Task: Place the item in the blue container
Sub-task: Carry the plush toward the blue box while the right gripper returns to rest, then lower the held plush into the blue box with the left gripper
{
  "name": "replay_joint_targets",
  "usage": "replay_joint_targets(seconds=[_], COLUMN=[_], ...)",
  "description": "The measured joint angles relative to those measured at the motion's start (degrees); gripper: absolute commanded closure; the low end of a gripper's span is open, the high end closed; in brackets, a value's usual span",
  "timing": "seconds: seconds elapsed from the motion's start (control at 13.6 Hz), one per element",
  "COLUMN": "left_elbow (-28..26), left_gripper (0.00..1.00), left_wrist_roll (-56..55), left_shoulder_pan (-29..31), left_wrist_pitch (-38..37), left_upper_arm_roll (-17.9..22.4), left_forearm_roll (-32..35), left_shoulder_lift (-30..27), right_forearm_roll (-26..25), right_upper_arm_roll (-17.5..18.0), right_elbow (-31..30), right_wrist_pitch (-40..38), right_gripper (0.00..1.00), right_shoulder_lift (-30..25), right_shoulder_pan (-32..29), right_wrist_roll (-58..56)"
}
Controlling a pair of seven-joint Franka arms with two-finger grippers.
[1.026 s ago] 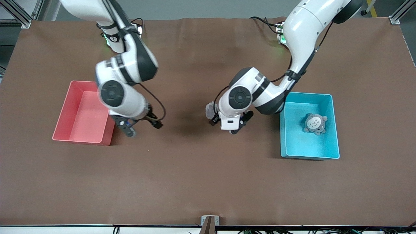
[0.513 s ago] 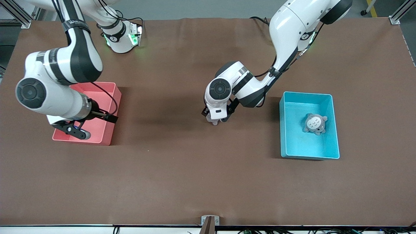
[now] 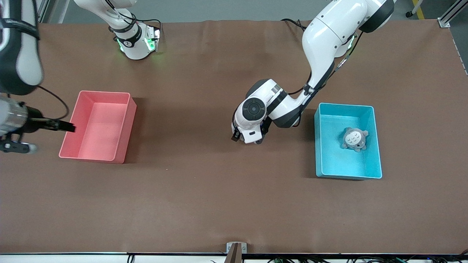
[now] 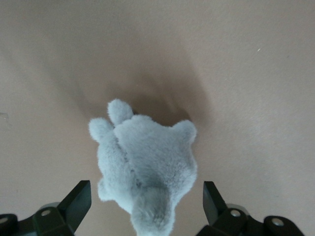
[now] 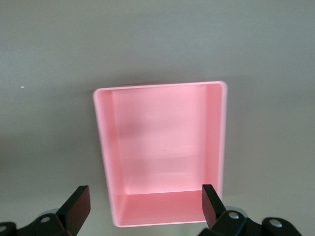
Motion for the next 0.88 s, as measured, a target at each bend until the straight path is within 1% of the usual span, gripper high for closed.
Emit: replay_joint_targets(seconds=[0.15,0.29,0.44,0.51,0.66,0.73,0.81,0.88], left_elbow=[-0.13,-0.22,-0.24,-0.25,-0.23,-0.21,-0.18,-0.06], left_gripper=[0.00,0.01,0.07,0.17,0.59,0.86,0.99,1.00], left_wrist_roll=[0.00,0.00,-0.01,-0.01,-0.01,0.01,0.07,0.07], left_shoulder_pan=[-0.17,-0.75,-1.33,-1.60,-2.06,-2.11,-2.15,-2.23], left_wrist_pitch=[0.00,0.01,0.17,0.55,1.34,1.61,1.62,1.62], left_upper_arm_roll=[0.35,0.51,0.61,0.62,0.63,0.62,0.60,0.52], left_forearm_roll=[0.00,0.02,0.15,0.45,1.61,2.09,2.52,3.28], left_shoulder_lift=[0.16,0.46,1.37,1.98,2.90,3.04,3.03,3.03], right_forearm_roll=[-1.71,-2.06,-2.40,-2.57,-2.63,-2.63,-2.63,-2.63], right_upper_arm_roll=[0.04,0.61,1.21,1.41,1.49,1.50,1.53,1.57], right_elbow=[3.01,4.93,5.38,5.67,7.58,8.78,9.67,10.10], right_wrist_pitch=[-3.13,-4.89,-5.14,-5.16,-5.37,-5.78,-6.09,-6.23], right_gripper=[0.00,0.00,0.00,0.00,0.00,0.00,0.00,0.00], right_shoulder_lift=[-0.06,-0.06,-0.05,-0.04,-0.05,-0.06,-0.06,-0.06], right_shoulder_pan=[-1.08,-1.03,-0.83,-0.72,-0.69,-0.68,-0.67,-0.63], right_wrist_roll=[-1.73,-1.77,-1.79,-1.79,-1.79,-1.79,-1.80,-1.80])
